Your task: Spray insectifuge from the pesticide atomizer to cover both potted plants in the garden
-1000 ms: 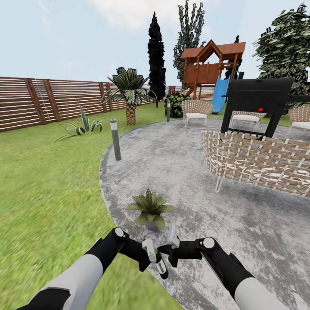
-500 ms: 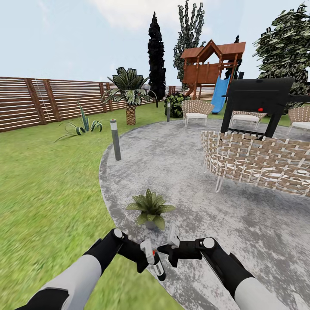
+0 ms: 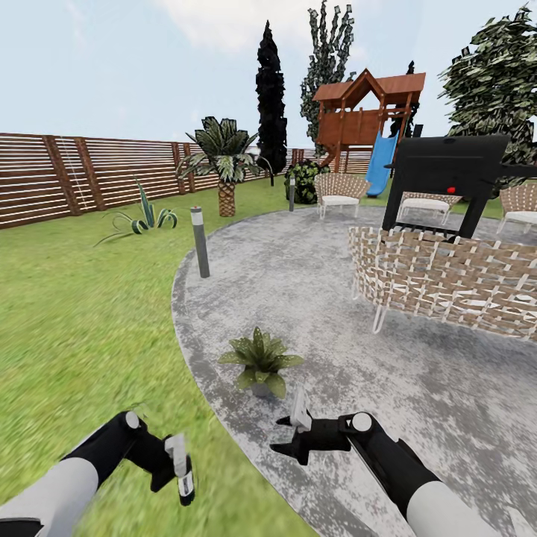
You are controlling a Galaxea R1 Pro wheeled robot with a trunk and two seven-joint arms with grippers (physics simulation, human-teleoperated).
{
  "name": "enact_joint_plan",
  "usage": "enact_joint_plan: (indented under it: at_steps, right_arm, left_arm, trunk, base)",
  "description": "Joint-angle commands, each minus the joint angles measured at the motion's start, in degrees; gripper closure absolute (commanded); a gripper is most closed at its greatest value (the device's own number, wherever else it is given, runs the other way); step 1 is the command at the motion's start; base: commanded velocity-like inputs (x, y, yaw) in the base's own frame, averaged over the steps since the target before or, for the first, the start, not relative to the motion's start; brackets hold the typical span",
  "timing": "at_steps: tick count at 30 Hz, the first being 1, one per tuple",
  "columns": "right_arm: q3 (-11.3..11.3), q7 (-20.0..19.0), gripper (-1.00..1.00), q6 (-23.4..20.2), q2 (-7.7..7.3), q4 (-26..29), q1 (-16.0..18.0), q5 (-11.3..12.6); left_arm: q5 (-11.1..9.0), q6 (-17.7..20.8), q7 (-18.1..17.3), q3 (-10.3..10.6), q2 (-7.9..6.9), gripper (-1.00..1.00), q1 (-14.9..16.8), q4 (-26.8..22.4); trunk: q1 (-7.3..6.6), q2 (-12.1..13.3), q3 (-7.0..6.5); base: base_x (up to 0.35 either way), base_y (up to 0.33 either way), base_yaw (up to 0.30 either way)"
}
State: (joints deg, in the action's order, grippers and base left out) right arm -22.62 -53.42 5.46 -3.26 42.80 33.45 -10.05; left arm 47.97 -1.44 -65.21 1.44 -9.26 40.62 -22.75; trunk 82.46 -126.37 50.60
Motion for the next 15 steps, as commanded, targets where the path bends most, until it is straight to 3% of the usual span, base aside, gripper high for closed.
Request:
enact_joint_plan:
  at_steps: [1,3,7,9,11,13,14,15]
  right_arm:
    - [-0.16,0.07,-1.00,0.59,-0.06,0.06,0.03,-0.58]
    - [-0.06,0.17,-1.00,0.70,-0.13,-0.11,0.03,-0.54]
    - [0.50,1.37,-1.00,0.94,-0.24,-4.63,-0.04,-0.31]
    - [4.12,8.19,-1.00,1.31,-0.09,-11.05,-0.11,-0.24]
    - [6.18,14.04,-1.00,3.04,0.07,-15.74,-0.16,-0.18]
    - [7.18,19.32,-1.00,7.37,0.05,-21.03,-0.25,-0.16]
    - [7.69,25.90,-1.00,13.60,-0.07,-27.15,-0.34,-0.11]
    - [7.79,28.81,-1.00,16.17,-0.10,-29.48,-0.36,-0.09]
  left_arm:
    - [-0.39,-0.83,0.37,-0.10,-1.04,1.00,-1.00,-0.08]
    - [-2.50,-2.09,4.34,-0.38,-1.87,1.00,-3.07,0.93]
    - [-8.32,-2.70,18.89,-1.09,-1.81,1.00,-4.58,6.78]
    - [-12.15,-2.84,24.07,-1.93,-1.75,1.00,-4.77,11.36]
    - [-16.27,-2.93,26.39,-2.32,-1.68,1.00,-4.96,14.03]
    - [-20.65,-3.80,27.88,-2.47,-1.55,1.00,-6.03,15.71]
    - [-25.43,-6.09,29.66,-2.55,-1.42,1.00,-7.03,16.61]
    - [-27.41,-7.05,30.85,-2.56,-1.34,1.00,-7.28,16.83]
  trunk:
    - [-0.01,-0.02,0.05]
    - [-0.01,-0.02,0.05]
    - [-0.01,-0.02,0.05]
    - [-0.01,-0.02,0.05]
    - [-0.01,-0.02,0.05]
    - [-0.01,-0.02,0.05]
    - [-0.01,-0.02,0.05]
    - [-0.01,-0.02,0.05]
  base:
    - [0.000,0.000,0.000]
    - [0.000,0.000,0.000]
    - [0.000,0.000,0.000]
    - [0.000,0.000,0.000]
    - [0.000,0.000,0.000]
    - [0.000,0.000,0.000]
    - [0.000,0.000,0.000]
    - [0.000,0.000,0.000]
